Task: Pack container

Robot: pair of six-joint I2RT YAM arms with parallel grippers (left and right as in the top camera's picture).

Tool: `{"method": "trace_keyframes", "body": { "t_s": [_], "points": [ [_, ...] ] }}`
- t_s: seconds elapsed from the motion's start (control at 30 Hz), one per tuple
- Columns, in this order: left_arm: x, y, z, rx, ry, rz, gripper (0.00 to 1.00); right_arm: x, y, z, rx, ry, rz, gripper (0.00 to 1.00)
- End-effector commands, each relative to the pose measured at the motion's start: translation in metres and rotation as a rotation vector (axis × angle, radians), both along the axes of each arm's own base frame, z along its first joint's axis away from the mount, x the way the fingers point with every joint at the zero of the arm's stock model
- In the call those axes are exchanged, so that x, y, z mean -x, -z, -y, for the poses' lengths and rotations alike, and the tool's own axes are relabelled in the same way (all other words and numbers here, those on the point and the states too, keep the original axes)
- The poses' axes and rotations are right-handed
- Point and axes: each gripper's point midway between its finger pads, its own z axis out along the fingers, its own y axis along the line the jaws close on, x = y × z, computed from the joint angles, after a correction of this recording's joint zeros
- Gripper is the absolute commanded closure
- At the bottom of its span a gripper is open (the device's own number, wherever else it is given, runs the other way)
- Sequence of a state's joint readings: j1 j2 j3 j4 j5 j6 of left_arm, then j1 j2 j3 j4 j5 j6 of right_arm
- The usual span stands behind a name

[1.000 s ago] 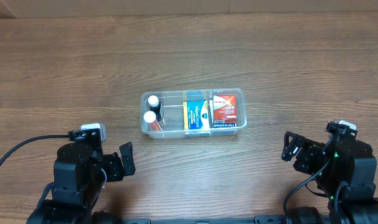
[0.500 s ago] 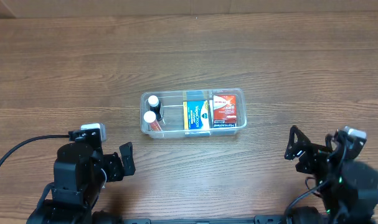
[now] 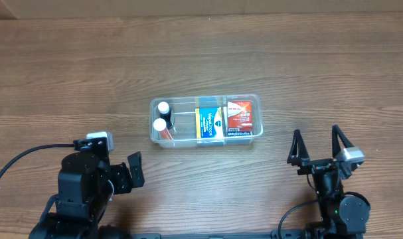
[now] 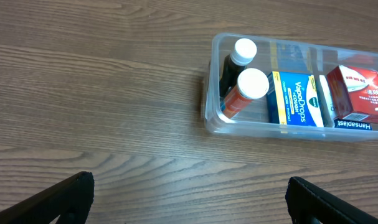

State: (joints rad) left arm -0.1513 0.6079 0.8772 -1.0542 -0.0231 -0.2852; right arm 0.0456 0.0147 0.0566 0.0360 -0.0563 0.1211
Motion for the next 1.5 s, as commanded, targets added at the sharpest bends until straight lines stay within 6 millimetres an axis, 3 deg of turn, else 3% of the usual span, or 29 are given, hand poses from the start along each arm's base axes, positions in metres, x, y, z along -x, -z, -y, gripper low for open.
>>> {"method": "trace_keyframes", "body": {
  "t_s": [0.0, 0.03, 0.83, 0.9, 1.03, 1.17, 1.47],
  "points": [
    [0.000, -0.001, 0.000, 0.001, -0.006, 0.003, 0.00, -0.004, 0.039, 0.000, 0.028, 0.002, -0.106, 0.00],
    [0.000, -0.001, 0.000, 0.001, -0.006, 0.003, 0.00, -0.005, 0.051, 0.000, 0.028, 0.002, -0.154, 0.00],
    [0.002, 0.002, -0.001, -0.010, -0.004, -0.010, 0.00, -0.005, 0.049, 0.001, 0.028, 0.005, -0.150, 0.00],
    [-0.005, 0.005, -0.001, -0.015, -0.005, 0.013, 0.00, -0.005, 0.049, 0.001, 0.028, 0.005, -0.150, 0.00],
    [-0.047, 0.001, 0.001, -0.012, 0.002, 0.285, 0.00, -0.005, 0.049, 0.000, 0.028, 0.004, -0.150, 0.00],
    [-0.065, 0.003, 0.003, 0.027, -0.011, 0.562, 0.00, -0.005, 0.049, 0.001, 0.028, 0.005, -0.150, 0.00],
    [-0.056, -0.015, -0.011, -0.051, -0.032, 0.852, 0.00, -0.005, 0.049, 0.000, 0.028, 0.004, -0.150, 0.00]
  ]
}}
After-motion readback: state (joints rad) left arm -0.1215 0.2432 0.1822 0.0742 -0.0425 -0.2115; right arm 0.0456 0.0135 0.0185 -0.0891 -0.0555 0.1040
